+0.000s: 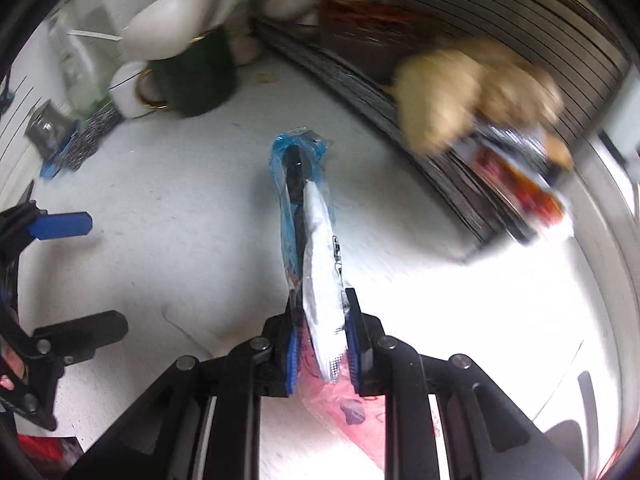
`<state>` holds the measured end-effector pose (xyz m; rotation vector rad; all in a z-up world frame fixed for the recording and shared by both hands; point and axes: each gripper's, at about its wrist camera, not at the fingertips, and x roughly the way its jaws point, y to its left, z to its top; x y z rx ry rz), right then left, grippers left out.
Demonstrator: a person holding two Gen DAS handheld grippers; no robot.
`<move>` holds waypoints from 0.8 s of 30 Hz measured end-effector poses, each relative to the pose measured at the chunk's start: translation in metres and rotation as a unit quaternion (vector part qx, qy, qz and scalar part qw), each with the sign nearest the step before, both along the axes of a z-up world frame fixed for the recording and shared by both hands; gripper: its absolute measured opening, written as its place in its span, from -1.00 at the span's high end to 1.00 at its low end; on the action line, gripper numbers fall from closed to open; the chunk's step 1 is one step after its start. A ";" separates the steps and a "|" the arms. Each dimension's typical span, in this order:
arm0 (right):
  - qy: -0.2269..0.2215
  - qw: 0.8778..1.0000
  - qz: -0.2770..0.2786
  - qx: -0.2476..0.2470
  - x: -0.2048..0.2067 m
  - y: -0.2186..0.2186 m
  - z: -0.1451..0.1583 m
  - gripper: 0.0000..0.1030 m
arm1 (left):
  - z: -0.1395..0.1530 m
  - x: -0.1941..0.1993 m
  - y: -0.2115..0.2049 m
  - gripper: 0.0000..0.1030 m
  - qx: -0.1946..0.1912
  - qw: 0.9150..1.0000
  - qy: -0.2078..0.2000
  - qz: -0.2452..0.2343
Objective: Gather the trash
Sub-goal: 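Grasp the blue-pink package with the right tool while the left tool grasps the white spoon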
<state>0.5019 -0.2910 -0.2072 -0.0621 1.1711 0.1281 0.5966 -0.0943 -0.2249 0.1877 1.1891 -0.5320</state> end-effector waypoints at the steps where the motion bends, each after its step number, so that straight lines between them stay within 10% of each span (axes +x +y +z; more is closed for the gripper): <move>1: 0.004 1.000 -0.009 0.002 -0.004 -0.005 -0.001 0.66 | -0.004 0.000 -0.006 -1.00 -0.001 1.000 0.004 -0.013; 14: 0.016 0.998 -0.047 0.029 -0.033 -0.044 -0.009 0.66 | -0.037 0.003 -0.071 -0.84 0.031 0.990 -0.002 -0.135; 24: 0.015 0.997 -0.062 0.047 -0.034 -0.052 -0.006 0.66 | -0.032 -0.008 -0.090 0.28 0.026 0.985 -0.014 -0.168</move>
